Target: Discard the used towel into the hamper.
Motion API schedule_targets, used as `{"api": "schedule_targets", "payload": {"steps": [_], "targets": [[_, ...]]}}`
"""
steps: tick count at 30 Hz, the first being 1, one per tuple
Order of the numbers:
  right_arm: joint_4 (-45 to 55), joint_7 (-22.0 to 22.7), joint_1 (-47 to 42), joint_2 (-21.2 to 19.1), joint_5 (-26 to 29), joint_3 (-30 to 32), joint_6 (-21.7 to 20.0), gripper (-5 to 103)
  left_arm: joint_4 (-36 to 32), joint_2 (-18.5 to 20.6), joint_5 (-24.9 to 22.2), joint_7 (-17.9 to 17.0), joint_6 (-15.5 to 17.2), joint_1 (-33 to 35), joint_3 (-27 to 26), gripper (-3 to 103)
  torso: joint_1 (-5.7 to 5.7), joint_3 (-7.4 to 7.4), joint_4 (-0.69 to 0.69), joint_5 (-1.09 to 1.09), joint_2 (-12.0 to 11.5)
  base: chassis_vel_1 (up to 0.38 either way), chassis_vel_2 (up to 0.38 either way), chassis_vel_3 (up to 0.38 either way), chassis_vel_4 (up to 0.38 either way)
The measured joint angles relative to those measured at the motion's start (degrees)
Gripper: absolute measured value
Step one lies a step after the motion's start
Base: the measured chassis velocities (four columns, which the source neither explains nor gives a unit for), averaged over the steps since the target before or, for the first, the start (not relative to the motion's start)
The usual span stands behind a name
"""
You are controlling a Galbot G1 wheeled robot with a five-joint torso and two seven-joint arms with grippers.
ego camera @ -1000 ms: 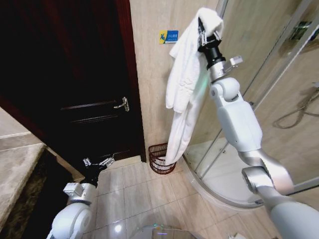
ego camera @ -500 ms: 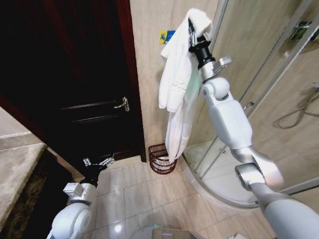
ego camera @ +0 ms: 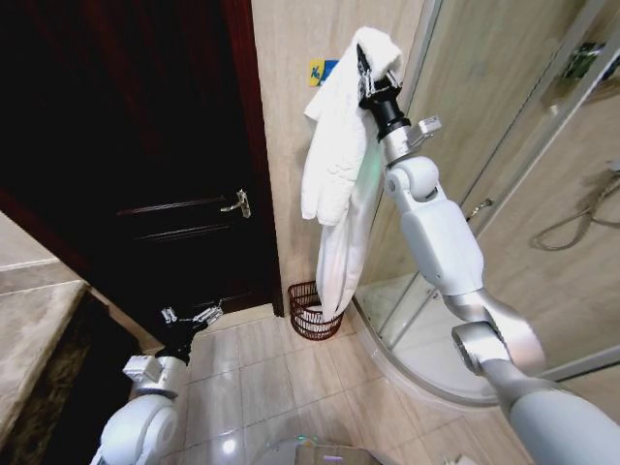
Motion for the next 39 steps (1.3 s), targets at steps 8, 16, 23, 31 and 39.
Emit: {"api": "schedule_targets", "payload": {"steps": [8, 16, 23, 31, 39], "targets": [[1.9, 0.8, -1.4, -0.1, -0.1, 0.2, 0.0, 10, 0.0, 0.0, 0.0, 0.0, 0.0, 0.0, 0.0, 100, 0.09, 0.03, -0.02, -0.01, 0.0, -0.108, 0.126, 0.127, -0.098], [4.7, -0.1, -5.6, -0.9, -1.9, 1.9, 1.0, 10, 0.0, 0.0, 0.0, 0.0, 0.0, 0.0, 0.0, 100, -0.02, 0.0, -0.02, 0.02, 0.0, 0.003, 0.004, 0.012, 0.021], [5.1, -2.7, -11.0, -1.2, -1.9, 2.4, 3.1, 10, 0.0, 0.0, 0.0, 0.0, 0.0, 0.0, 0.0, 100, 0.01, 0.0, 0.0, 0.01, 0.0, 0.01, -0.024, -0.021, 0.005], [4.2, -5.3, -18.0, -0.1, -2.5, 2.2, 5.6, 10, 0.0, 0.0, 0.0, 0.0, 0.0, 0.0, 0.0, 100, 0.03, 0.01, 0.0, 0.01, 0.0, 0.0, 0.0, 0.0, 0.0], [1.8, -7.0, -22.1, 0.6, -3.3, 2.6, 7.7, 10, 0.0, 0.0, 0.0, 0.0, 0.0, 0.0, 0.0, 100, 0.03, 0.01, 0.0, 0.02, 0.0, 0.0, 0.0, 0.0, 0.0]]}}
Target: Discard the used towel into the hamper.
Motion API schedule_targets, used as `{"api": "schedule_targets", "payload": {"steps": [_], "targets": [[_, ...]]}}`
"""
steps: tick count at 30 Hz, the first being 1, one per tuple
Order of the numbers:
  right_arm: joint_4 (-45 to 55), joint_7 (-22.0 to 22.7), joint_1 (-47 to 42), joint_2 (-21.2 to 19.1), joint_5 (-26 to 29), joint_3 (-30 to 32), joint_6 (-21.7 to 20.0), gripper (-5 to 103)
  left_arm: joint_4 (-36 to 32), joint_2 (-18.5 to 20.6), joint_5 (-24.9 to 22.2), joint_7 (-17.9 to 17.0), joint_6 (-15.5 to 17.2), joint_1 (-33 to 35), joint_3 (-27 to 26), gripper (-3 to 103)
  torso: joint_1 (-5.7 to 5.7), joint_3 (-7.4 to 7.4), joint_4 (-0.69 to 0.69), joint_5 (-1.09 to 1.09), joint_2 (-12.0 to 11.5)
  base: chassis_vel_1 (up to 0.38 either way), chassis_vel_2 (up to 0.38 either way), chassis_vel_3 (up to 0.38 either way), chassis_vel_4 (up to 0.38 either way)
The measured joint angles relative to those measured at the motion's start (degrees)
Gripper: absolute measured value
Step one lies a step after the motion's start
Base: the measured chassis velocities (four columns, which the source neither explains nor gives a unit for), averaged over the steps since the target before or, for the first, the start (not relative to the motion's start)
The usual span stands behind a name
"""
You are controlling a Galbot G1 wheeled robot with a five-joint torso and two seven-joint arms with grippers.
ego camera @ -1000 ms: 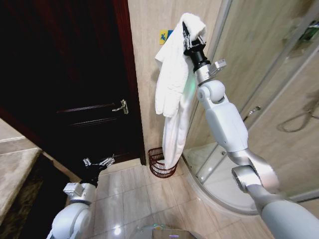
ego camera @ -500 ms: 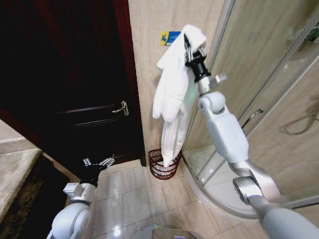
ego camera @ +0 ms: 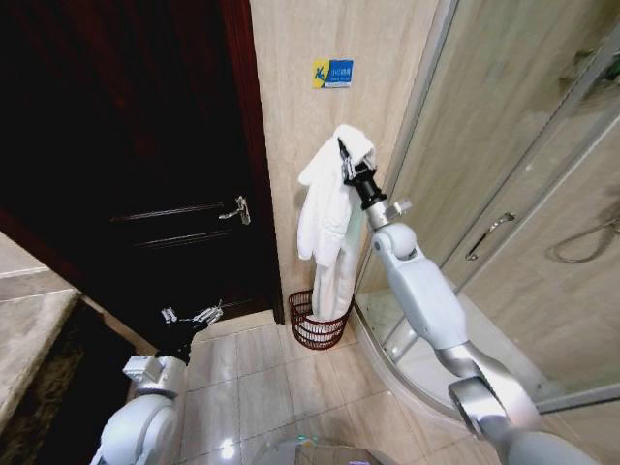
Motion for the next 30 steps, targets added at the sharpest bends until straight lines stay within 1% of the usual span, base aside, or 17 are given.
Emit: {"api": "schedule_targets", "payload": {"steps": [14, 21, 23, 30], "targets": [[-2.1, -1.4, -6.3, 0.0, 0.6, 0.6, 0.8, 10, 0.0, 0.0, 0.0, 0.0, 0.0, 0.0, 0.0, 100, 0.0, 0.0, 0.0, 0.0, 0.0, 0.0, 0.0, 0.0, 0.0], [-3.5, -2.2, -9.1, 0.9, -0.5, 0.7, 1.9, 10, 0.0, 0.0, 0.0, 0.0, 0.0, 0.0, 0.0, 100, -0.01, 0.0, 0.0, 0.0, 0.0, 0.0, 0.0, 0.0, 0.0], [-4.8, -2.9, -10.2, 1.5, -1.3, 1.3, 2.8, 10, 0.0, 0.0, 0.0, 0.0, 0.0, 0.0, 0.0, 100, -0.01, 0.0, 0.0, 0.0, 0.0, 0.0, 0.0, 0.0, 0.0], [-8.8, -3.6, -12.8, 2.4, -3.4, 2.4, 3.8, 10, 0.0, 0.0, 0.0, 0.0, 0.0, 0.0, 0.0, 100, -0.01, 0.0, 0.0, 0.0, 0.0, 0.0, 0.0, 0.0, 0.0]]}}
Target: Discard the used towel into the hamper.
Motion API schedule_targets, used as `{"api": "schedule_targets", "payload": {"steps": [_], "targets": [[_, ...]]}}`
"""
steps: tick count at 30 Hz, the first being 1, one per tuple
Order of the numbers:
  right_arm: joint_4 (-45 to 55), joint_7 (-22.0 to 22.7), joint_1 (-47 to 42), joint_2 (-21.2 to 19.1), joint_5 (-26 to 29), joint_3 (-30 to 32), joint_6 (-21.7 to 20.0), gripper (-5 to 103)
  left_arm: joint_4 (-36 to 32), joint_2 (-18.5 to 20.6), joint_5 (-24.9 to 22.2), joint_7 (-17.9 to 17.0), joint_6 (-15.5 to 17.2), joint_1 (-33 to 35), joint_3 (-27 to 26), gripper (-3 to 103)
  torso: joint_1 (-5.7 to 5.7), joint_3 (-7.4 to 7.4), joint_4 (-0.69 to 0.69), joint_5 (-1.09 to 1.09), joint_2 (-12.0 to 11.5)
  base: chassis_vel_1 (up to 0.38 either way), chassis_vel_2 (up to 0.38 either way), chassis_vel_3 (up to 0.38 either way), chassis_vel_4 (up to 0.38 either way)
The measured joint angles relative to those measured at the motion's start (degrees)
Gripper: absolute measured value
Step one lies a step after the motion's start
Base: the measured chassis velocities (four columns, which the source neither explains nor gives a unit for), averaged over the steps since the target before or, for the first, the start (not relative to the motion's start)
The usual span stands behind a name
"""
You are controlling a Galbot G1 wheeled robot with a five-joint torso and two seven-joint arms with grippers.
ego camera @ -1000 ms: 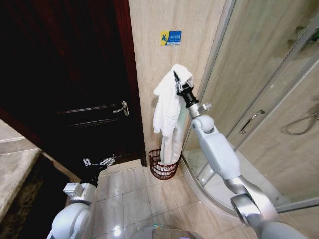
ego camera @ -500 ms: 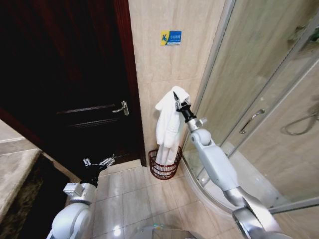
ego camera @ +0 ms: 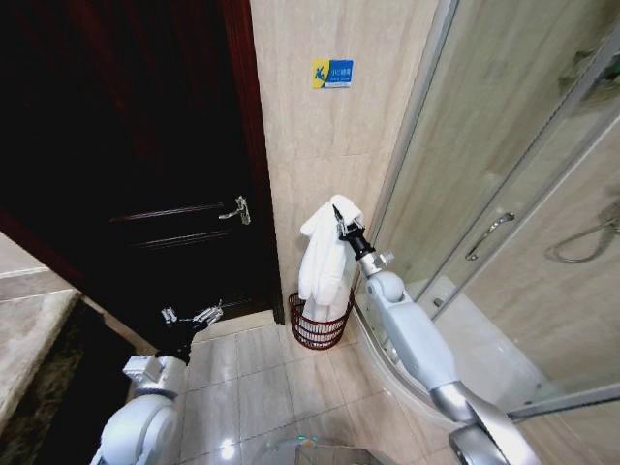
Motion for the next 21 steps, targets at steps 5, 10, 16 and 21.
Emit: {"api": "schedule_targets", "payload": {"steps": [5, 10, 16, 21], "targets": [[-2.7, 0.0, -0.6, 0.3, -1.9, 0.4, -0.9, 10, 0.0, 0.0, 0.0, 0.0, 0.0, 0.0, 0.0, 100, 0.0, 0.0, -0.01, 0.0, 0.0, 0.0, 0.0, 0.0, 0.0], [-5.7, -0.1, -0.1, 1.2, -3.5, 0.7, -0.7, 10, 0.0, 0.0, 0.0, 0.0, 0.0, 0.0, 0.0, 100, 0.0, 0.0, 0.0, 0.0, 0.0, 0.0, 0.0, 0.0, 0.0], [-8.3, 0.2, -0.2, 2.3, -5.1, 1.1, -0.9, 10, 0.0, 0.0, 0.0, 0.0, 0.0, 0.0, 0.0, 100, 0.0, 0.0, 0.0, 0.0, 0.0, 0.0, 0.0, 0.0, 0.0], [-8.1, 1.5, -0.3, 2.3, -5.1, 1.1, -3.0, 10, 0.0, 0.0, 0.0, 0.0, 0.0, 0.0, 0.0, 100, 0.0, 0.0, 0.0, 0.0, 0.0, 0.0, 0.0, 0.0, 0.0]]}}
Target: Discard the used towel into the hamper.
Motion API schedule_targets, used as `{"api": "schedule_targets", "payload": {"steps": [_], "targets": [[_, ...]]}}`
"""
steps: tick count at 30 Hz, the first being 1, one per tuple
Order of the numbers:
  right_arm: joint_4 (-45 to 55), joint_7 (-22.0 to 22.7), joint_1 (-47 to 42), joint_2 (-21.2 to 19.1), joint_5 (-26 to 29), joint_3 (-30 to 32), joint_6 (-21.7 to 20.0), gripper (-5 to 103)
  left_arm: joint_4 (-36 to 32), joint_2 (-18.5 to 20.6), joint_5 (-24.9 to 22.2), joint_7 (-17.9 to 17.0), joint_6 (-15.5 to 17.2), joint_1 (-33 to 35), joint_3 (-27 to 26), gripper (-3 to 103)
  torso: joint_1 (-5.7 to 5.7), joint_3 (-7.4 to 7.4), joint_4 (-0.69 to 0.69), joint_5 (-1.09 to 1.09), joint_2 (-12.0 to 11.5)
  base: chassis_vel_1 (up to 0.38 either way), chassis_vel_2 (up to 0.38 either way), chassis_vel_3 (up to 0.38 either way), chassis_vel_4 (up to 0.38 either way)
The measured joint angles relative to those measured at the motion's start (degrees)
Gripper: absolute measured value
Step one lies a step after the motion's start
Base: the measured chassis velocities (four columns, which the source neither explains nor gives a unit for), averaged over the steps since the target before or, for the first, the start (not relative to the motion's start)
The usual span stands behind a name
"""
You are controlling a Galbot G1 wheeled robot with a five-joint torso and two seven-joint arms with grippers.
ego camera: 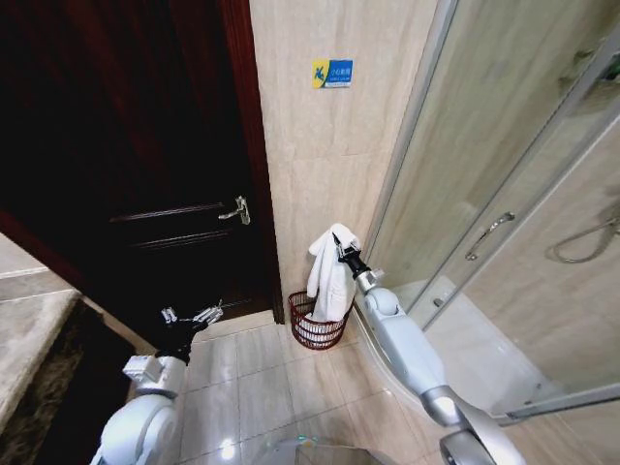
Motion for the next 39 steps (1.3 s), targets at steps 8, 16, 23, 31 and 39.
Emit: {"api": "schedule_targets", "payload": {"steps": [8, 16, 23, 31, 39], "targets": [[0.7, 0.7, -0.5, -0.2, 0.5, -0.5, -2.3, 10, 0.0, 0.0, 0.0, 0.0, 0.0, 0.0, 0.0, 100, -0.01, 0.0, 0.0, 0.0, 0.0, 0.0, 0.0, 0.0, 0.0], [1.2, 0.6, -1.0, 0.2, 0.8, -0.7, -2.6, 10, 0.0, 0.0, 0.0, 0.0, 0.0, 0.0, 0.0, 100, -0.02, -0.01, 0.0, 0.0, 0.0, -0.063, 0.059, 0.06, -0.055], [2.8, 1.3, -2.3, 0.0, 0.9, -0.9, -1.8, 10, 0.0, 0.0, 0.0, 0.0, 0.0, 0.0, 0.0, 100, 0.11, 0.03, 0.0, 0.02, 0.0, -0.158, 0.15, 0.146, -0.155], [3.3, 1.4, -4.5, -0.6, 0.8, 0.1, -1.2, 10, 0.0, 0.0, 0.0, 0.0, 0.0, 0.0, 0.0, 100, -0.05, -0.02, -0.02, 0.0, 0.0, -0.027, 0.03, 0.009, -0.007], [4.0, 1.6, -5.6, -0.6, 0.6, 0.3, -1.2, 10, 0.0, 0.0, 0.0, 0.0, 0.0, 0.0, 0.0, 100, -0.03, -0.01, 0.0, 0.0, 0.0, 0.028, -0.026, -0.018, 0.024]]}}
